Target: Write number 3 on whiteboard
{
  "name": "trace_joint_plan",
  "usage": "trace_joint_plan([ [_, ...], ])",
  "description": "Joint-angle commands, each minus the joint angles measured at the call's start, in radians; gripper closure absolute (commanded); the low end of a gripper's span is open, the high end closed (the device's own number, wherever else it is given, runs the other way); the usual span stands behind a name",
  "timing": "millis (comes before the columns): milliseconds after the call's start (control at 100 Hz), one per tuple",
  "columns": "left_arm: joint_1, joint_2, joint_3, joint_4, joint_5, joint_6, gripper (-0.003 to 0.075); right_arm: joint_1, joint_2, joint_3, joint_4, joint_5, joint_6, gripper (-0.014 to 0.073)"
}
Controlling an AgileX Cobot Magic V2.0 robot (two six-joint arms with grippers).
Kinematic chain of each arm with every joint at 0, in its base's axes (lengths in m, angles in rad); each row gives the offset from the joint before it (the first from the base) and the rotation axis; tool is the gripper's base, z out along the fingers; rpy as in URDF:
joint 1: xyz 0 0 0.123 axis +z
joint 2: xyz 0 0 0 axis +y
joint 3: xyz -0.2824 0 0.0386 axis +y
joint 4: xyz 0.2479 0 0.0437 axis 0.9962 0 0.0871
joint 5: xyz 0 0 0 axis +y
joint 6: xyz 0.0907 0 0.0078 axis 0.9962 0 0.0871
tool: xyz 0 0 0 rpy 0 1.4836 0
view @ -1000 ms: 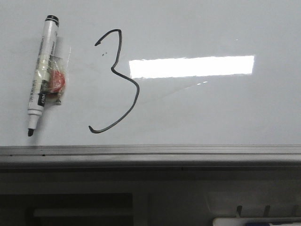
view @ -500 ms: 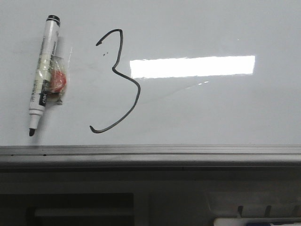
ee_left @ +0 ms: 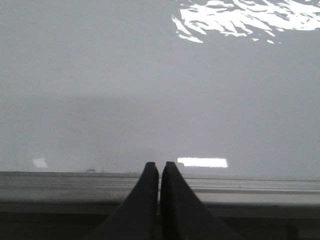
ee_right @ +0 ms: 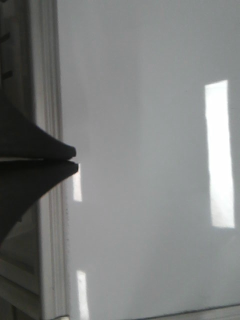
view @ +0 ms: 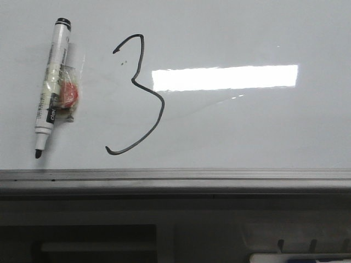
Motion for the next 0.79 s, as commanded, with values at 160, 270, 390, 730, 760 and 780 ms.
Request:
trace_joint_plan([
  [160, 0.000, -0.024, 0.011, 0.001, -0.054, -0.013, 0.0741, 0.007, -0.014, 0.030, -0.014, 0.003, -0.016, 0.0655],
  [270, 0.000, -0.024, 0.011, 0.001, -0.054, -0.013, 0.0741, 0.007, -0.015, 0.030, -0.014, 0.004, -0.016, 0.0655],
  [390, 0.000, -0.024, 0.011, 0.001, -0.054, -0.013, 0.0741, 0.007, -0.015, 0.030, -0.014, 0.004, -0.016, 0.0655],
  [730, 0.000, -0.024, 0.011, 0.001, -0.054, -0.013, 0.0741, 0.007, -0.015, 0.030, -0.014, 0.006, -0.016, 0.0655],
  [760, 0.000, -0.024, 0.011, 0.001, -0.054, -0.013, 0.0741, 0.007, -0.015, 0.030, -0.014, 0.006, -0.016, 0.0655],
  [780, 0.000, -0.024, 0.011, 0.001, -0.054, -0.013, 0.0741, 0.007, -0.015, 0.030, -0.014, 0.006, -0.016, 0.0655],
])
